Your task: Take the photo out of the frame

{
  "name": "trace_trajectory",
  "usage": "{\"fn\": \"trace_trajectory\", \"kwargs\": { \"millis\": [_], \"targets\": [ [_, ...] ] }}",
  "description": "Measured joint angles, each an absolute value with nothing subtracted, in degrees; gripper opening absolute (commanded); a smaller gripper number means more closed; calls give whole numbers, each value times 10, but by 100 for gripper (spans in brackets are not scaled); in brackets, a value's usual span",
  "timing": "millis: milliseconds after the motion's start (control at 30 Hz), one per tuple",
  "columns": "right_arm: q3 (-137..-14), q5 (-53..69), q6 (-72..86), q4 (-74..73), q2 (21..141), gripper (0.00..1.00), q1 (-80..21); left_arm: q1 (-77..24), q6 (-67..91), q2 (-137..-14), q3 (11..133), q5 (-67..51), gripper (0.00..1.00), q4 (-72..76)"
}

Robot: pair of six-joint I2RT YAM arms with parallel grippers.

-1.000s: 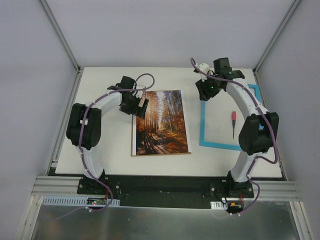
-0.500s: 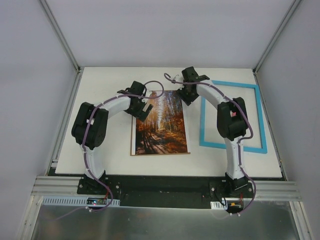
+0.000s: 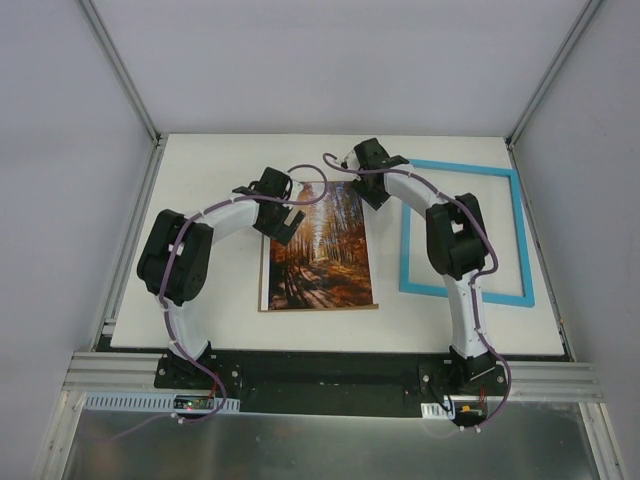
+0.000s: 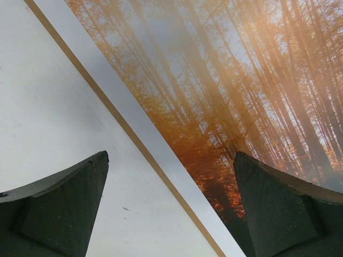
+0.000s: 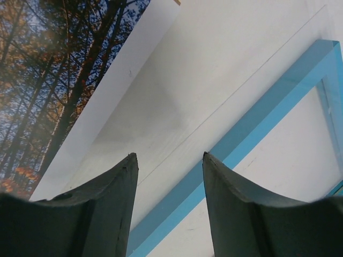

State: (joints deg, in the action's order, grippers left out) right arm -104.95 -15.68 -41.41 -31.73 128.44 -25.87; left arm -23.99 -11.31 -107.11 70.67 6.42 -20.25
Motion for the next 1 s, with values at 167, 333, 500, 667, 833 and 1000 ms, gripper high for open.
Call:
{"fn": "trace_trajectory", "kwargs": {
  "millis": [167, 333, 500, 667, 833, 1000],
  "targets": [
    [-1034, -182, -422, -303, 1284, 54, -270, -239, -113, -1061, 694, 65, 99, -199],
    [-1006, -206, -433, -297, 1284, 54, -273, -239, -113, -1053, 686, 65, 99, -199],
    [-967, -219, -440, -291, 1261, 54, -273, -239, -113, -1043, 678, 61, 99, -204],
    [-926, -221, -442, -295, 1233, 54, -273, -239, -114, -1034, 673, 51, 99, -224],
    [-901, -220, -442, -303, 1210, 54, -272, -239, -114, -1032, 672, 46, 99, -234],
    [-890, -217, -441, -319, 1192, 55, -271, -239, -114, -1032, 672, 44, 99, -235]
  ]
}}
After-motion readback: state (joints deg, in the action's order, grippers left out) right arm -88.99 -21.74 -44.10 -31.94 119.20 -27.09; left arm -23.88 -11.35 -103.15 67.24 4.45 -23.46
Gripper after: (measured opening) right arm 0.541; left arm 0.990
